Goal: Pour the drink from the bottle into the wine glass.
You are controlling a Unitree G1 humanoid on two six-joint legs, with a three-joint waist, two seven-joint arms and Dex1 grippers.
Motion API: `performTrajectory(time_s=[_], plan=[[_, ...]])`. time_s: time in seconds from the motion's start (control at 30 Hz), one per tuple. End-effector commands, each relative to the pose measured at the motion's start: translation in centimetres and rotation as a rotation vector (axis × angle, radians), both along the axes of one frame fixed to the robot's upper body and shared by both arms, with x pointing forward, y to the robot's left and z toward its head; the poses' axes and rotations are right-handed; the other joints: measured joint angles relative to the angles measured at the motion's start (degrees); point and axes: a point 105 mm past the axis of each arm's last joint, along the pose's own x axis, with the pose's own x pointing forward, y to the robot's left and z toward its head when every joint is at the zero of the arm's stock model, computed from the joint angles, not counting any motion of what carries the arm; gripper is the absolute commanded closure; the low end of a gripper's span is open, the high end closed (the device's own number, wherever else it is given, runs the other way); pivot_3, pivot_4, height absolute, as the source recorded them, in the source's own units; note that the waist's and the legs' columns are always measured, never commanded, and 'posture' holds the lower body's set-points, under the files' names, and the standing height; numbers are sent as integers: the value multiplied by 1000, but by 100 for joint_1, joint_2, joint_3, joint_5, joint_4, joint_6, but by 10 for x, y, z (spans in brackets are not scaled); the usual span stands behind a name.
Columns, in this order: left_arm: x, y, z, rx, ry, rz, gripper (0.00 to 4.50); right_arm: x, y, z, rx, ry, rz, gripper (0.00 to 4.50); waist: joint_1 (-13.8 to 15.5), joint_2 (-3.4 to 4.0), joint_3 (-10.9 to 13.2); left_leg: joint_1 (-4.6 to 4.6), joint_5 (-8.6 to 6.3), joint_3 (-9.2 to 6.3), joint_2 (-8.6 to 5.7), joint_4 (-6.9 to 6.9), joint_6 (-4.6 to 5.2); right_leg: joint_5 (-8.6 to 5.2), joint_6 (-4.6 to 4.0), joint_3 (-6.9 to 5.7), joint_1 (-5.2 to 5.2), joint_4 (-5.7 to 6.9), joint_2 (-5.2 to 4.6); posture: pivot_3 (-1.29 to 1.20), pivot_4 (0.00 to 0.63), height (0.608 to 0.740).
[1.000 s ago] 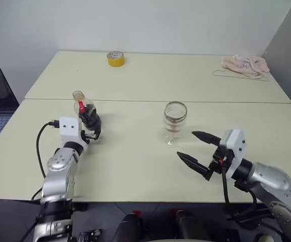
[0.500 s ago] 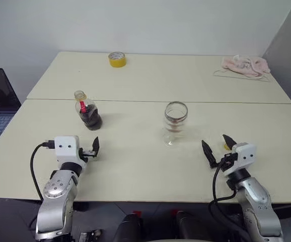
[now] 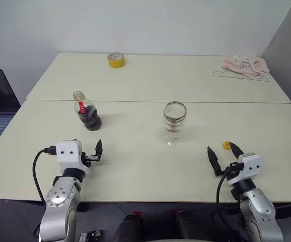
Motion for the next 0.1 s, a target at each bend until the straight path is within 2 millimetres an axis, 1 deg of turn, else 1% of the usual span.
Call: performTrajectory(time_s=[0.03,0.1], plan=[[0,0,14,42,-61,4,47,-4,-1,9,9,-29,7,0,1,0,0,0,0,1,0,0,0,0,0,1,0,0,0,0,150,740],[0,1,16,56,-73,4,47,-4,1,9,3,-32,15,0,1,0,0,0,0,1,0,0,0,0,0,1,1,-1,0,0,150,740]])
